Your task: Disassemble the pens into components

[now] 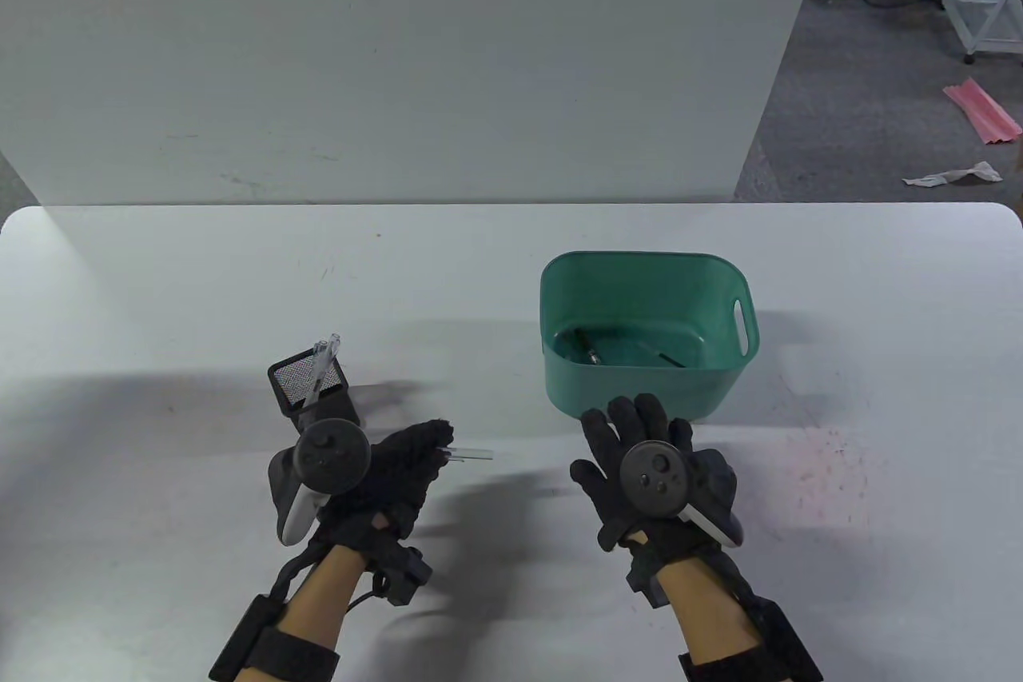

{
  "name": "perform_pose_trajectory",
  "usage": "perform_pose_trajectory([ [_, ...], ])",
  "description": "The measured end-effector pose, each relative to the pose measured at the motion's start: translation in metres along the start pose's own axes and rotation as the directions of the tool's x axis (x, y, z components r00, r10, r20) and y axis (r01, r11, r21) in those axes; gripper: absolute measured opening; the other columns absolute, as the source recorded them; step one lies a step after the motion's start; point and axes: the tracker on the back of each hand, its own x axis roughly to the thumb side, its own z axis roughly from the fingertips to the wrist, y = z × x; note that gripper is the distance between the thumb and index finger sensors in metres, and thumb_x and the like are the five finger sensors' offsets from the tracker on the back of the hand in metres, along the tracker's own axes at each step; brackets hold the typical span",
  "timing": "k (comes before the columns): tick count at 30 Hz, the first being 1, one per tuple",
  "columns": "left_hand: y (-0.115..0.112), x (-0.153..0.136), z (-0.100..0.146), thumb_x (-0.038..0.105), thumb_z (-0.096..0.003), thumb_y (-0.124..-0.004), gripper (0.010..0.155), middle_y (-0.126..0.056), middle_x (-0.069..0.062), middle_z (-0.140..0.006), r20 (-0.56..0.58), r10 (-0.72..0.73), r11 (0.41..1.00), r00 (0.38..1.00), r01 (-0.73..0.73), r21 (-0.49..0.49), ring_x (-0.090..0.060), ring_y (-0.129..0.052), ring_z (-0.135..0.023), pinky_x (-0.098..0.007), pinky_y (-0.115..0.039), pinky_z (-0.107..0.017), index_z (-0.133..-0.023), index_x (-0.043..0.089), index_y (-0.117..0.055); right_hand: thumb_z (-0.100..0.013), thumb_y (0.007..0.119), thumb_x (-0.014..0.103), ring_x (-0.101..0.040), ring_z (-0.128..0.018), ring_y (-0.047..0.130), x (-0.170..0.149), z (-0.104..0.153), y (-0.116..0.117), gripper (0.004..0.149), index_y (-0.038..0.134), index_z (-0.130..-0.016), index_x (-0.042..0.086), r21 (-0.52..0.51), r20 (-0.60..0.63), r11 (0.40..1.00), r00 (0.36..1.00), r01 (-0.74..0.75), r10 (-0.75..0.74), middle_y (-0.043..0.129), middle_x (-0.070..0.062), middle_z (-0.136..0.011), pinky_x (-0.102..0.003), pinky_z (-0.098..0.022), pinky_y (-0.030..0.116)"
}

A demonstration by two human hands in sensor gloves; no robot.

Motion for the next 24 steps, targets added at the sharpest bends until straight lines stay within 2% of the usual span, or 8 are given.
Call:
perform_pose_trajectory([
  [3, -0.002, 0.012, -0.004, 0.034, -0.0527, -0.076, 0.044, -0.093, -0.005, -0.09, 0.005, 0.036, 0.999, 0.999, -0.036, 0.002, -0.025, -0.103, -0.069, -0.053, -0.084, -0.055, -0.097, 0.031, -0.076, -0.057, 0.069, 0.053, -0.047, -0.106, 0.022, -0.009, 0.001, -0.003, 0.066, 0.047, -0.112, 0.023, 0.012, -0.036, 1.0, 0.999, 0.002, -0.001, 0.035, -0.019, -0.119, -0.075, -0.066, 0.02],
  [6, -0.006, 0.026, -0.008, 0.034, -0.0528, -0.076, 0.044, -0.093, -0.005, -0.091, 0.03, 0.044, 0.999, 0.999, -0.044, 0.01, -0.024, -0.103, -0.068, -0.053, -0.084, -0.055, -0.097, 0.031, -0.076, -0.057, 0.067, 0.055, -0.046, -0.105, 0.011, -0.015, 0.001, -0.001, 0.07, 0.037, -0.114, 0.026, 0.106, -0.078, 0.994, 0.997, -0.008, 0.016, 0.023, -0.017, -0.12, -0.076, -0.065, 0.015],
  [8, -0.011, 0.034, -0.012, 0.034, -0.053, -0.076, 0.044, -0.093, -0.005, -0.091, 0.037, 0.038, 0.999, 0.999, -0.038, -0.001, -0.024, -0.103, -0.068, -0.053, -0.084, -0.055, -0.097, 0.031, -0.076, -0.057, 0.066, 0.056, -0.045, -0.104, 0.007, -0.017, 0.001, 0.001, 0.071, 0.034, -0.114, 0.027, 0.132, -0.09, 0.991, 0.996, 0.013, -0.001, 0.018, -0.017, -0.12, -0.076, -0.064, 0.012],
  [13, -0.016, 0.057, -0.027, 0.035, -0.0541, -0.074, 0.045, -0.091, -0.003, -0.093, 0.027, 0.0, 1.0, 1.0, 0.001, -0.017, -0.023, -0.102, -0.071, -0.052, -0.084, -0.057, -0.099, 0.032, -0.072, -0.057, 0.066, 0.056, -0.045, -0.104, 0.006, -0.017, 0.001, 0.002, 0.072, 0.032, -0.114, 0.028, 0.138, -0.095, 0.99, 0.995, 0.016, -0.003, 0.016, -0.016, -0.12, -0.076, -0.063, 0.011],
  [24, -0.015, 0.123, -0.082, 0.04, -0.0579, -0.07, 0.046, -0.084, 0.002, -0.098, 0.012, -0.138, 0.99, 0.99, 0.138, -0.03, -0.017, -0.098, -0.076, -0.048, -0.082, -0.063, -0.103, 0.036, -0.064, -0.058, 0.065, 0.056, -0.046, -0.103, 0.007, -0.02, 0.002, 0.002, 0.071, 0.033, -0.114, 0.027, 0.138, -0.114, 0.99, 0.993, 0.042, -0.026, 0.018, -0.017, -0.119, -0.075, -0.064, 0.012],
])
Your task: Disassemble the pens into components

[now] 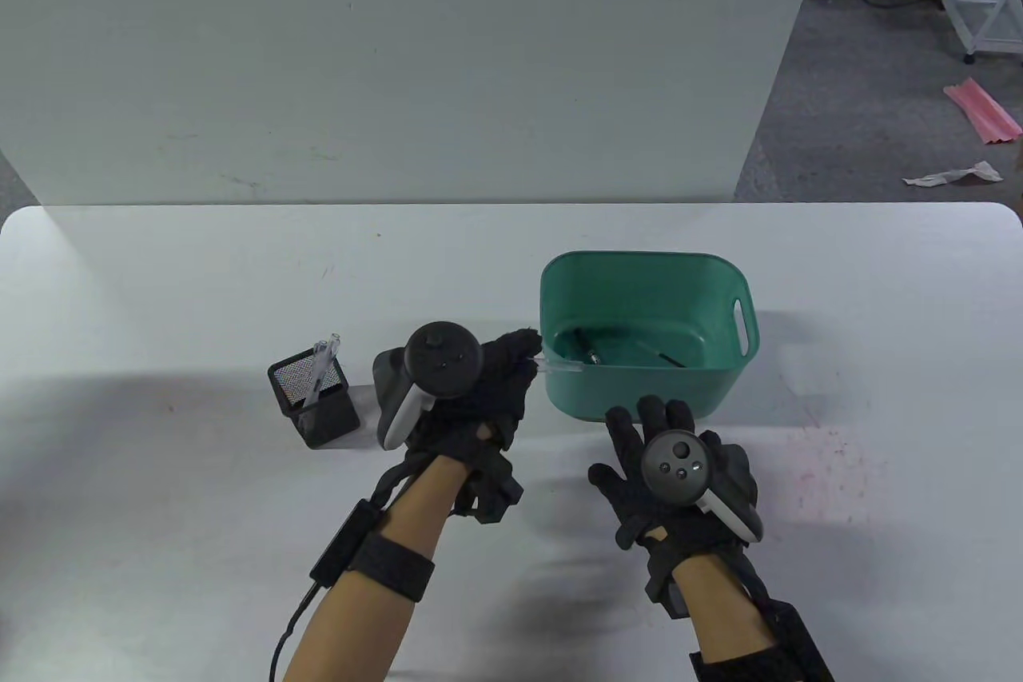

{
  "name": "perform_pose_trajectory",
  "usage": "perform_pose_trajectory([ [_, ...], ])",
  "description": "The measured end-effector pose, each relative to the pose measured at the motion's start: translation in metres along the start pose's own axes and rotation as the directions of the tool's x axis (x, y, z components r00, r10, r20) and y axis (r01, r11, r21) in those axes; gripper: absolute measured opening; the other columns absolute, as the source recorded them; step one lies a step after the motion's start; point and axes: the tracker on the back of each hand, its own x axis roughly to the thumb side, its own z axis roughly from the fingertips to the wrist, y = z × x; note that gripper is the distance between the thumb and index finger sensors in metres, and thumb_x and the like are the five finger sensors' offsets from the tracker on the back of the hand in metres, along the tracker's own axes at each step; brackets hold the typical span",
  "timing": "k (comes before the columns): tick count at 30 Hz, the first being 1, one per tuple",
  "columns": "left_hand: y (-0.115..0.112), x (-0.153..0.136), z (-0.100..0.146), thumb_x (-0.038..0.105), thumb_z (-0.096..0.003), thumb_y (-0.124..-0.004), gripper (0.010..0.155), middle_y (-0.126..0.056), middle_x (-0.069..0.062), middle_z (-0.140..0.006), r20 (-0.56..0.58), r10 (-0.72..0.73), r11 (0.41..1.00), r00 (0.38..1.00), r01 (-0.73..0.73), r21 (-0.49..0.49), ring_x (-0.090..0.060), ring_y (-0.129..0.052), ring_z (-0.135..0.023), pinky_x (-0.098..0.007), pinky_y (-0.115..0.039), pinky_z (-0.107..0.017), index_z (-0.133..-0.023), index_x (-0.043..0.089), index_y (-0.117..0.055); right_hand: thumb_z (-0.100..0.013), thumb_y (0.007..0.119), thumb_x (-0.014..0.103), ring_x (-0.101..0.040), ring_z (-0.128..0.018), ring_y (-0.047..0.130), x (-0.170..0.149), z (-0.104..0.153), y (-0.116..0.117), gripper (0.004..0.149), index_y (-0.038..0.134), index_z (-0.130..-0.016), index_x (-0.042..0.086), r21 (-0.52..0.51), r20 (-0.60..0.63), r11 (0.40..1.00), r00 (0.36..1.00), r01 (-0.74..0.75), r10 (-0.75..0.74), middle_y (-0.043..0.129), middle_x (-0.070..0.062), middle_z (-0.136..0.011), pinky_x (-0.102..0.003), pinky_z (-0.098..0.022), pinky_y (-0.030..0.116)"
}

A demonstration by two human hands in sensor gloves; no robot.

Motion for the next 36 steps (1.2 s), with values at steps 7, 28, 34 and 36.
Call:
perform_pose_trajectory([
  [7, -0.008, 0.023, -0.034, 0.04, -0.0596, -0.068, 0.046, -0.08, 0.004, -0.103, -0.023, -0.157, 0.987, 0.987, 0.156, -0.027, -0.016, -0.095, -0.082, -0.047, -0.081, -0.066, -0.105, 0.039, -0.061, -0.058, 0.065, 0.056, -0.046, -0.103, 0.007, -0.004, 0.0, -0.001, 0.07, 0.033, -0.114, 0.026, 0.004, -0.016, 0.999, 0.999, 0.031, -0.031, 0.018, -0.018, -0.119, -0.075, -0.064, 0.012],
  [28, -0.009, 0.039, -0.052, 0.044, -0.0541, -0.077, 0.052, -0.082, 0.004, -0.106, 0.029, -0.441, 0.896, 0.897, 0.438, 0.072, -0.02, -0.1, -0.079, -0.049, -0.084, -0.059, -0.105, 0.04, -0.064, -0.058, 0.064, 0.055, -0.046, -0.103, 0.008, -0.011, 0.0, -0.004, 0.069, 0.035, -0.113, 0.025, 0.005, -0.04, 0.996, 0.995, 0.089, -0.088, 0.021, -0.019, -0.119, -0.075, -0.064, 0.013],
  [34, 0.034, 0.022, -0.034, 0.044, -0.0516, -0.079, 0.052, -0.087, -0.001, -0.101, 0.021, -0.519, 0.848, 0.854, 0.512, 0.14, -0.023, -0.101, -0.078, -0.053, -0.084, -0.058, -0.102, 0.037, -0.07, -0.058, 0.064, 0.054, -0.047, -0.103, 0.009, -0.011, 0.0, -0.005, 0.069, 0.036, -0.113, 0.025, -0.003, -0.037, 0.996, 0.995, 0.087, -0.088, 0.022, -0.019, -0.119, -0.075, -0.064, 0.013],
  [36, 0.051, 0.01, -0.029, 0.045, -0.0514, -0.079, 0.051, -0.088, -0.001, -0.1, -0.017, -0.569, 0.815, 0.822, 0.567, 0.118, -0.024, -0.101, -0.079, -0.053, -0.083, -0.058, -0.101, 0.037, -0.071, -0.058, 0.064, 0.054, -0.047, -0.103, 0.009, -0.011, 0.0, -0.005, 0.069, 0.036, -0.113, 0.025, -0.006, -0.037, 0.996, 0.995, 0.09, -0.09, 0.022, -0.019, -0.119, -0.075, -0.064, 0.013],
])
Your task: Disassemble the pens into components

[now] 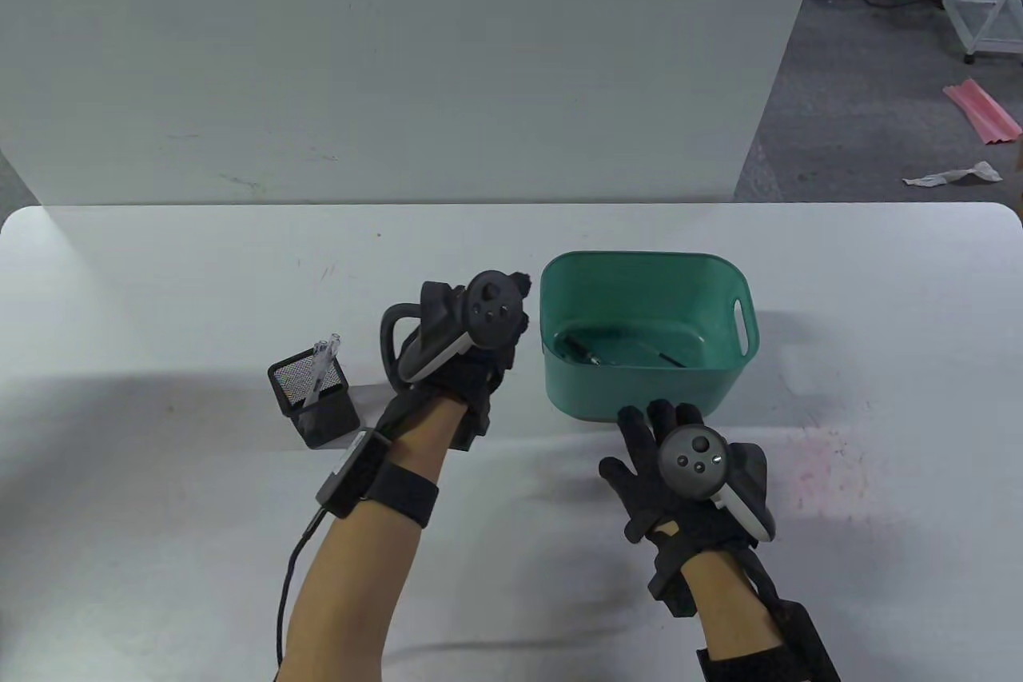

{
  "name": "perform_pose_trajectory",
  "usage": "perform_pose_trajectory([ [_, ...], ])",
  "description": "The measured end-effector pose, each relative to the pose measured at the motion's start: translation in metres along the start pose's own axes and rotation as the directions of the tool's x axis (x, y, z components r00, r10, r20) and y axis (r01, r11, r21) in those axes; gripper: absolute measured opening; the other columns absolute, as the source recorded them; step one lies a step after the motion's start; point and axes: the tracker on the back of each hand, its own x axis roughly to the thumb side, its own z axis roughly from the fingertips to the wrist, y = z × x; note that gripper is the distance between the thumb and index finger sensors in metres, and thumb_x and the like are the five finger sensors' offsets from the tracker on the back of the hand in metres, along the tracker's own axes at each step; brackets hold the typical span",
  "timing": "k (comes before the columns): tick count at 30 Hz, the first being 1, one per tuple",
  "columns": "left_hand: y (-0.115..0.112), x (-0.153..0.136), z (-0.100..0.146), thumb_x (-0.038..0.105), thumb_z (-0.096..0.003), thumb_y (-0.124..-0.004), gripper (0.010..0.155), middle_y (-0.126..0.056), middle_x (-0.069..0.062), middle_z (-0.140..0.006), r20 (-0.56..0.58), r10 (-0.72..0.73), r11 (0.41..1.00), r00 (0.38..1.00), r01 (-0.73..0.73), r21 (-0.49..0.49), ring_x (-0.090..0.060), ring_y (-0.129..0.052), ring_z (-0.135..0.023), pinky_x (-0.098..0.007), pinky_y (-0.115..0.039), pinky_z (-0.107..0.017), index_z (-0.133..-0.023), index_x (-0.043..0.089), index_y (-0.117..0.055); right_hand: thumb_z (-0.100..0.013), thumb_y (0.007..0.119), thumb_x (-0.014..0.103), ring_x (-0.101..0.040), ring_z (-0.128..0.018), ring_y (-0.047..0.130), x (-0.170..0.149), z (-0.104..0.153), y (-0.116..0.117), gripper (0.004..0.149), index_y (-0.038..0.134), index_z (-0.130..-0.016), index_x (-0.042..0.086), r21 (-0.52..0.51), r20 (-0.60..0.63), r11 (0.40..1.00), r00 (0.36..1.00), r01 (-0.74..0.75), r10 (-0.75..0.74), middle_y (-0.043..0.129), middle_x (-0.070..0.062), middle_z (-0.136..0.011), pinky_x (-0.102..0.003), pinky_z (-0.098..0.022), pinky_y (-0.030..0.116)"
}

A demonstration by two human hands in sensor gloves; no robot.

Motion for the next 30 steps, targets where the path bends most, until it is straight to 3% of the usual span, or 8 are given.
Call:
perform_pose_trajectory([
  [3, 0.005, -0.033, 0.004, 0.047, -0.0513, -0.078, 0.051, -0.09, -0.001, -0.099, -0.04, -0.116, 0.989, 0.992, 0.112, -0.096, -0.024, -0.103, -0.076, -0.052, -0.084, -0.056, -0.101, 0.036, -0.073, -0.058, 0.064, 0.054, -0.047, -0.103, 0.01, 0.0, 0.0, 0.0, 0.069, 0.036, -0.113, 0.024, -0.003, -0.002, 1.0, 1.0, -0.002, 0.002, 0.023, -0.019, -0.119, -0.075, -0.064, 0.013],
  [6, 0.003, -0.065, 0.01, 0.048, -0.051, -0.079, 0.051, -0.09, -0.001, -0.099, -0.122, -0.236, 0.966, 0.964, 0.22, -0.132, -0.024, -0.103, -0.077, -0.053, -0.084, -0.056, -0.101, 0.036, -0.073, -0.058, 0.064, 0.054, -0.047, -0.103, 0.01, 0.0, 0.0, 0.0, 0.069, 0.037, -0.113, 0.024, 0.0, -0.002, 1.0, 1.0, 0.0, 0.0, 0.023, -0.019, -0.119, -0.075, -0.064, 0.014],
  [12, -0.017, -0.113, 0.017, 0.048, -0.051, -0.079, 0.056, -0.081, -0.003, -0.107, -0.216, -0.366, 0.912, 0.905, 0.303, -0.278, -0.026, -0.096, -0.087, -0.056, -0.08, -0.062, -0.105, 0.038, -0.065, -0.058, 0.064, 0.054, -0.047, -0.103, 0.01, 0.0, 0.0, 0.001, 0.069, 0.037, -0.113, 0.024, 0.007, -0.006, 1.0, 1.0, -0.002, 0.002, 0.024, -0.019, -0.119, -0.075, -0.065, 0.014],
  [18, -0.039, -0.126, 0.014, 0.041, -0.0529, -0.077, 0.064, -0.061, -0.003, -0.119, -0.203, -0.442, 0.851, 0.874, 0.337, -0.402, -0.03, -0.08, -0.103, -0.061, -0.07, -0.07, -0.11, 0.044, -0.048, -0.058, 0.064, 0.054, -0.047, -0.103, 0.01, -0.001, -0.001, 0.002, 0.069, 0.037, -0.113, 0.024, 0.015, -0.013, 1.0, 1.0, 0.002, -0.001, 0.023, -0.019, -0.119, -0.075, -0.065, 0.014],
  [23, -0.053, -0.125, 0.009, 0.031, -0.0543, -0.075, 0.061, -0.063, -0.002, -0.118, -0.186, -0.475, 0.814, 0.86, 0.349, -0.464, -0.029, -0.077, -0.105, -0.062, -0.066, -0.073, -0.108, 0.047, -0.051, -0.058, 0.064, 0.054, -0.047, -0.103, 0.01, -0.001, -0.001, 0.003, 0.068, 0.037, -0.113, 0.024, 0.022, -0.018, 1.0, 1.0, 0.003, -0.003, 0.024, -0.019, -0.119, -0.075, -0.065, 0.014],
  [30, -0.053, -0.12, 0.007, 0.033, -0.053, -0.077, 0.049, -0.078, -0.001, -0.106, -0.167, -0.505, 0.826, 0.847, 0.419, -0.376, -0.023, -0.09, -0.09, -0.056, -0.074, -0.069, -0.1, 0.042, -0.068, -0.058, 0.064, 0.054, -0.047, -0.103, 0.01, -0.001, -0.002, 0.005, 0.068, 0.037, -0.113, 0.024, 0.035, -0.028, 0.999, 1.0, 0.004, -0.003, 0.024, -0.02, -0.119, -0.074, -0.065, 0.014],
])
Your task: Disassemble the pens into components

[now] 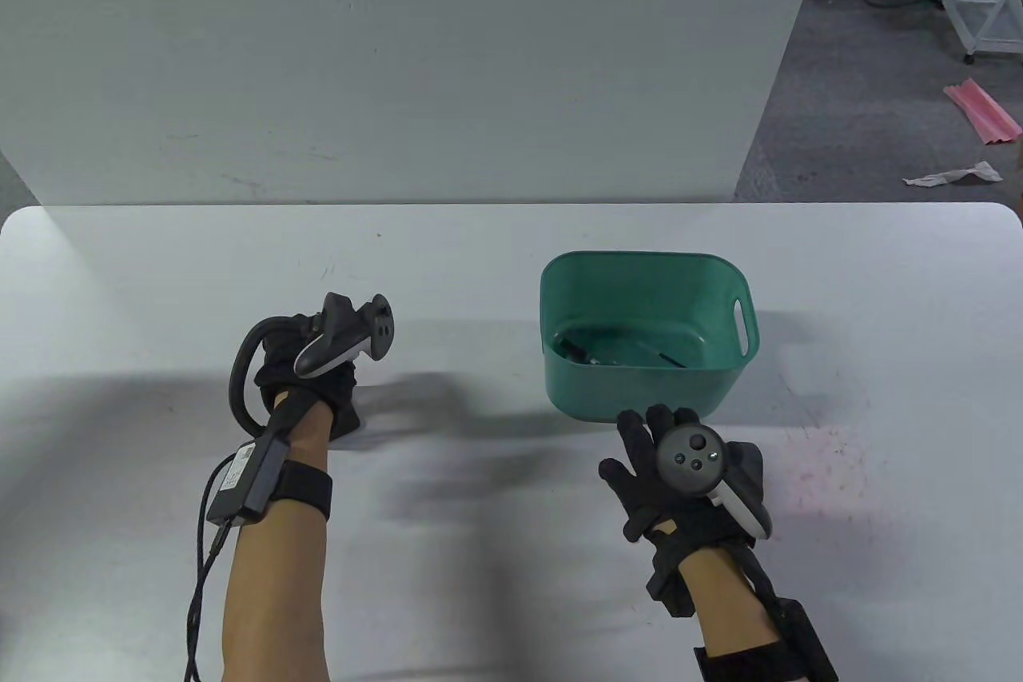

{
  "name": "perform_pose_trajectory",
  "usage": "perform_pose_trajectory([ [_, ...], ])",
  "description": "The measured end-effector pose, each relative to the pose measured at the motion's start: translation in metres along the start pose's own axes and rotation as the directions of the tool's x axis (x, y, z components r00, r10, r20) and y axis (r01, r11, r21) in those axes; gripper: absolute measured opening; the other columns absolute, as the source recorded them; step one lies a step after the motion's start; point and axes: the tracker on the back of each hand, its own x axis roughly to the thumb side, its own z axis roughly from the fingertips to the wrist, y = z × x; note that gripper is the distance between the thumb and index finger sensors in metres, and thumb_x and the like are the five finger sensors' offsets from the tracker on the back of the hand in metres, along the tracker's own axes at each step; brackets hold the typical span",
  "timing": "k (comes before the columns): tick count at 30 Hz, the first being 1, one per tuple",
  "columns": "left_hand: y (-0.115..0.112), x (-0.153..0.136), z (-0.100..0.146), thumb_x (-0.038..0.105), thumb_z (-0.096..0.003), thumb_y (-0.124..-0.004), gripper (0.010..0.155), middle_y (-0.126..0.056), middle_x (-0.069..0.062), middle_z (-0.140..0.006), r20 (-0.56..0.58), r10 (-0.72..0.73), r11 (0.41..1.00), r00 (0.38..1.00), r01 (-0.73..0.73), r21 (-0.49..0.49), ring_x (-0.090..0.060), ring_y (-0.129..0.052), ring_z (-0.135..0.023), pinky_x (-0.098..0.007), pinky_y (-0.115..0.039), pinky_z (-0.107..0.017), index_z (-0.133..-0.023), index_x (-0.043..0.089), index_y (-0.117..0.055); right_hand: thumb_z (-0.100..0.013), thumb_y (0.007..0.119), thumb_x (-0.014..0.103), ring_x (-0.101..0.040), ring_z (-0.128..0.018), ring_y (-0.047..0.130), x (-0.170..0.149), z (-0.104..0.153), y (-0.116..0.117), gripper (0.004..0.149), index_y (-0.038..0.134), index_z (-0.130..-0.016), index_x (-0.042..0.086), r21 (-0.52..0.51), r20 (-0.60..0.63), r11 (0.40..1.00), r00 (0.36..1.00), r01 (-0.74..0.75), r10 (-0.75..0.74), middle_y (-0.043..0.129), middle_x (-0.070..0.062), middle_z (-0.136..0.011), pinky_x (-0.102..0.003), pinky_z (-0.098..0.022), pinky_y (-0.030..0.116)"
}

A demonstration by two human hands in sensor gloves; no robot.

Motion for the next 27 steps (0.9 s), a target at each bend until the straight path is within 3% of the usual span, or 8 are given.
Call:
perform_pose_trajectory([
  [4, -0.002, 0.0, -0.004, 0.039, -0.0506, -0.081, 0.046, -0.086, 0.002, -0.098, -0.009, -0.01, 0.999, 1.0, 0.011, 0.048, -0.021, -0.096, -0.082, -0.054, -0.078, -0.065, -0.096, 0.04, -0.073, -0.058, 0.064, 0.054, -0.047, -0.103, 0.01, 0.0, 0.0, 0.0, 0.068, 0.037, -0.113, 0.024, -0.001, 0.0, 1.0, 1.0, 0.003, -0.003, 0.024, -0.02, -0.119, -0.074, -0.065, 0.014],
  [15, -0.007, -0.001, -0.004, 0.042, -0.0473, -0.086, 0.047, -0.092, 0.0, -0.09, -0.029, -0.034, 0.998, 0.999, 0.035, 0.051, -0.018, -0.103, -0.069, -0.051, -0.085, -0.058, -0.093, 0.038, -0.074, -0.058, 0.064, 0.054, -0.047, -0.103, 0.01, -0.001, -0.001, -0.001, 0.068, 0.037, -0.113, 0.024, -0.008, 0.003, 1.0, 1.0, 0.008, -0.008, 0.024, -0.02, -0.119, -0.074, -0.065, 0.014],
  [27, 0.016, -0.043, 0.04, 0.05, -0.0469, -0.084, 0.043, -0.098, 0.001, -0.082, -0.066, 0.086, 0.987, 0.994, -0.075, 0.141, -0.018, -0.106, -0.059, -0.048, -0.089, -0.051, -0.088, 0.038, -0.078, -0.058, 0.064, 0.054, -0.047, -0.103, 0.011, 0.001, 0.0, -0.002, 0.068, 0.038, -0.113, 0.023, -0.016, 0.017, 1.0, 1.0, 0.013, -0.013, 0.025, -0.02, -0.119, -0.074, -0.065, 0.014],
])
